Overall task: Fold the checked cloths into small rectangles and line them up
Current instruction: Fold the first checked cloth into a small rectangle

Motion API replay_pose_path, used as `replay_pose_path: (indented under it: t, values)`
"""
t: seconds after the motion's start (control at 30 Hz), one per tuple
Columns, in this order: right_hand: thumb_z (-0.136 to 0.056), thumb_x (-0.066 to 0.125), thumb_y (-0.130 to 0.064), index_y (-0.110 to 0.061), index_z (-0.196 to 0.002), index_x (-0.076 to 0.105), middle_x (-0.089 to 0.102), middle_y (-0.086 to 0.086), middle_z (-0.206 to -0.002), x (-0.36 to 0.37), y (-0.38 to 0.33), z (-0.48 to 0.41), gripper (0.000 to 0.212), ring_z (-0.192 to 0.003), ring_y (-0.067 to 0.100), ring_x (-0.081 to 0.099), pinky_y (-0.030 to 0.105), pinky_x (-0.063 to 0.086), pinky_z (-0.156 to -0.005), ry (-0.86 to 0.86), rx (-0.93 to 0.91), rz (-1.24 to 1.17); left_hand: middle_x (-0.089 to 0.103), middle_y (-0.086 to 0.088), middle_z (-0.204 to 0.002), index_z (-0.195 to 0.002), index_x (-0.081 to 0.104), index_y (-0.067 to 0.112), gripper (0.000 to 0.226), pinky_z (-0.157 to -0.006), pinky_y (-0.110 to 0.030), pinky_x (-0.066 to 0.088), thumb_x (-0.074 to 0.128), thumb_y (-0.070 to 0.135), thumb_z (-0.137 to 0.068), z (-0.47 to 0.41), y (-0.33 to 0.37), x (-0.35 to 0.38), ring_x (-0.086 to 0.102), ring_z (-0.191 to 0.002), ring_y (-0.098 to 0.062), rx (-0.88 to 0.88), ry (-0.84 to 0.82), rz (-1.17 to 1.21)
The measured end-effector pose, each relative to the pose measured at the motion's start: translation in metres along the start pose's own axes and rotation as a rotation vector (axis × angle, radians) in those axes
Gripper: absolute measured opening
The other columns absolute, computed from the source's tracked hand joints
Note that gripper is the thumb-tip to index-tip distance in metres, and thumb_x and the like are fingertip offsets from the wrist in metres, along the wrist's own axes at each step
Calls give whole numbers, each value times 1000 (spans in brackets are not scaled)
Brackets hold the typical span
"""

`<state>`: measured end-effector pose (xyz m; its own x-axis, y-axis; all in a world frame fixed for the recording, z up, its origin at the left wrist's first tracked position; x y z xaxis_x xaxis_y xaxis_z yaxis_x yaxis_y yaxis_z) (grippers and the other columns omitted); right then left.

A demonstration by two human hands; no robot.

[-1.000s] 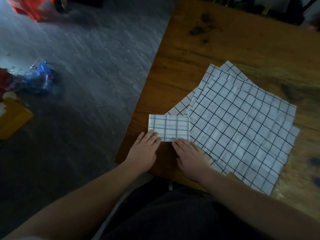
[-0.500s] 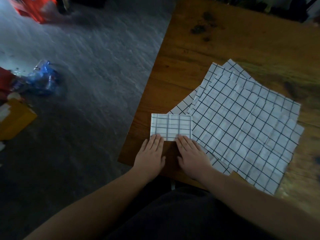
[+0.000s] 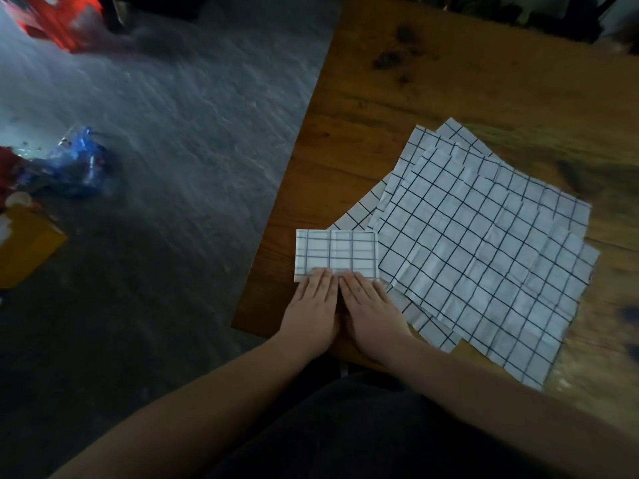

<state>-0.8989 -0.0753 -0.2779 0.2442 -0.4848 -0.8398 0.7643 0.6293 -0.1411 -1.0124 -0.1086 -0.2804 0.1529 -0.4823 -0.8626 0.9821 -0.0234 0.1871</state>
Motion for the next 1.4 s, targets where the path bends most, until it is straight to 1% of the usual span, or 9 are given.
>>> replay_pose_path:
  t: [0.37, 0.67, 0.97, 1.1, 1.17, 1.2, 1.27, 1.33, 1.4]
  values:
    - [-105, 23, -46, -17, -159, -16, -21, 2, -167, 7, 38, 20, 73, -155, 18, -17, 41, -9, -125, 37, 170, -38, -9, -7, -170, -161, -7, 13, 74, -127, -43, -4, 26, 49, -105, 25, -41, -1, -13, -155, -19, -90, 7, 23]
    - [-107, 23, -39, -21, -153, -19, -17, 0, -168, -1, 4, -1, 65, -152, 14, -21, 43, -7, -127, -2, -31, 4, -5, -9, -170, -161, -2, 12, 70, -126, -42, -6, 28, 43, -106, 7, -6, -8, -12, -156, -22, 27, 15, 11]
    - [-107, 24, -42, -23, -161, -11, -15, -4, -169, -5, 32, 15, 67, -155, 12, -16, 37, -7, -125, 0, 96, -56, -5, -4, -170, -161, -3, 15, 69, -127, -40, 0, 28, 42, -106, 25, -41, -7, -10, -156, -16, -23, 15, 29]
    - [-107, 34, -39, -22, -162, 14, 5, -5, -171, -17, 34, 18, 61, -157, 15, 4, 39, 16, -125, 60, 214, -306, 8, -3, -170, -162, 11, 15, 64, -124, -34, -1, 34, 37, -106, 24, -41, -16, 1, -156, -15, -30, 69, 117]
    - [-105, 46, -31, -26, -152, 38, 34, -3, -161, -29, 39, 16, 48, -141, 18, 40, 39, 44, -112, 175, 340, -581, 27, -4, -165, -156, 32, 16, 56, -122, -31, 10, 43, 28, -103, 21, -40, -31, 18, -153, -16, -56, 184, 248]
    - [-104, 50, -26, -26, -145, 45, 45, -1, -151, -34, 43, 13, 41, -121, 14, 55, 33, 55, -93, 238, 415, -710, 35, -3, -159, -151, 39, 16, 51, -121, -31, 19, 48, 22, -101, 19, -41, -39, 26, -149, -16, -91, 245, 343]
    - [-102, 54, -19, -23, -140, 49, 53, 0, -139, -40, 53, 4, 38, -89, 5, 56, 19, 47, -62, 307, 566, -893, 42, -3, -150, -145, 45, 16, 47, -112, -31, 36, 54, 14, -98, 13, -47, -53, 36, -140, -18, -243, 299, 586]
    - [-101, 57, -16, -20, -140, 49, 55, 1, -135, -42, 63, -7, 40, -78, 2, 52, 19, 42, -55, 314, 676, -995, 45, -4, -143, -143, 46, 19, 49, -97, -26, 41, 60, 10, -97, 4, -57, -58, 45, -127, -17, -457, 289, 824]
    - [-98, 59, -16, -16, -141, 47, 58, 3, -127, -44, 69, -19, 44, -78, 6, 55, 25, 48, -55, 271, 740, -1046, 48, -4, -139, -141, 47, 20, 49, -85, -23, 42, 63, 11, -96, -6, -63, -60, 48, -113, -14, -591, 264, 957]
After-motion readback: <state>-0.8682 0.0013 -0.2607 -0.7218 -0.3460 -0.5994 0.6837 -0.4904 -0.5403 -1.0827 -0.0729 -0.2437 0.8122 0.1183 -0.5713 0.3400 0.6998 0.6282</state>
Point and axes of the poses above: each hand's wrist, its own z-axis away from the middle knuckle, its own x-axis out of the palm, y = z × x, the point moved 6 cm from there along -z, towards the middle knuckle
